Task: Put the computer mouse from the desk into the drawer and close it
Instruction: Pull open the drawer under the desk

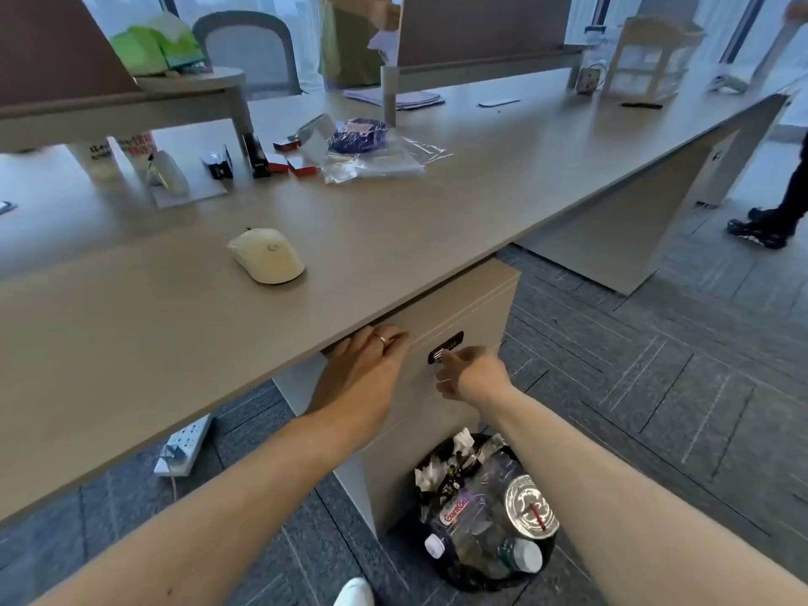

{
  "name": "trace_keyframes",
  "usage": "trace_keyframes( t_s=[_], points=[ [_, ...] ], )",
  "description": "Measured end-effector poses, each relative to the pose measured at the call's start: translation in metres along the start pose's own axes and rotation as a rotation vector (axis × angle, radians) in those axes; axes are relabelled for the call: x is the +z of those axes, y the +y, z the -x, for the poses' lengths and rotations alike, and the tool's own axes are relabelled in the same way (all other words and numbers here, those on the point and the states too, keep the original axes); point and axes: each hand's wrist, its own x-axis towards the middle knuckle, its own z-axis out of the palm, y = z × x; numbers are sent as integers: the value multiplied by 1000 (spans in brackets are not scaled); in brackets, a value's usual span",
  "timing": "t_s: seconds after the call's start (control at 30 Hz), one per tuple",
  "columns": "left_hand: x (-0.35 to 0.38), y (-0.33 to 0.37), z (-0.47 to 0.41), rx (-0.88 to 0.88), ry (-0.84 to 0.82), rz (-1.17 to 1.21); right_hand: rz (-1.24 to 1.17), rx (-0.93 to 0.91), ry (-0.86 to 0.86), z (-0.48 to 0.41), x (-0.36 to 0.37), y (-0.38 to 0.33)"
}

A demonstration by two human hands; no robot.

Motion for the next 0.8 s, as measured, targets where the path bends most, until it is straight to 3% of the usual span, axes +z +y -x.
trace_keyframes(
  t_s=[0.07,0.17,0.6,0.8],
  points=[
    [-1,-2,-3,-25,7,41,-173,101,7,-7,6,1],
    [2,-5,-6,-7,26,40,-261,113,-41,-8,12,1],
    [-4,0,-9,-111,27,134,-366,112,39,-9,20,6],
    [8,-8,-11,-121,40,183,-305,64,72,19,-2,19]
  ],
)
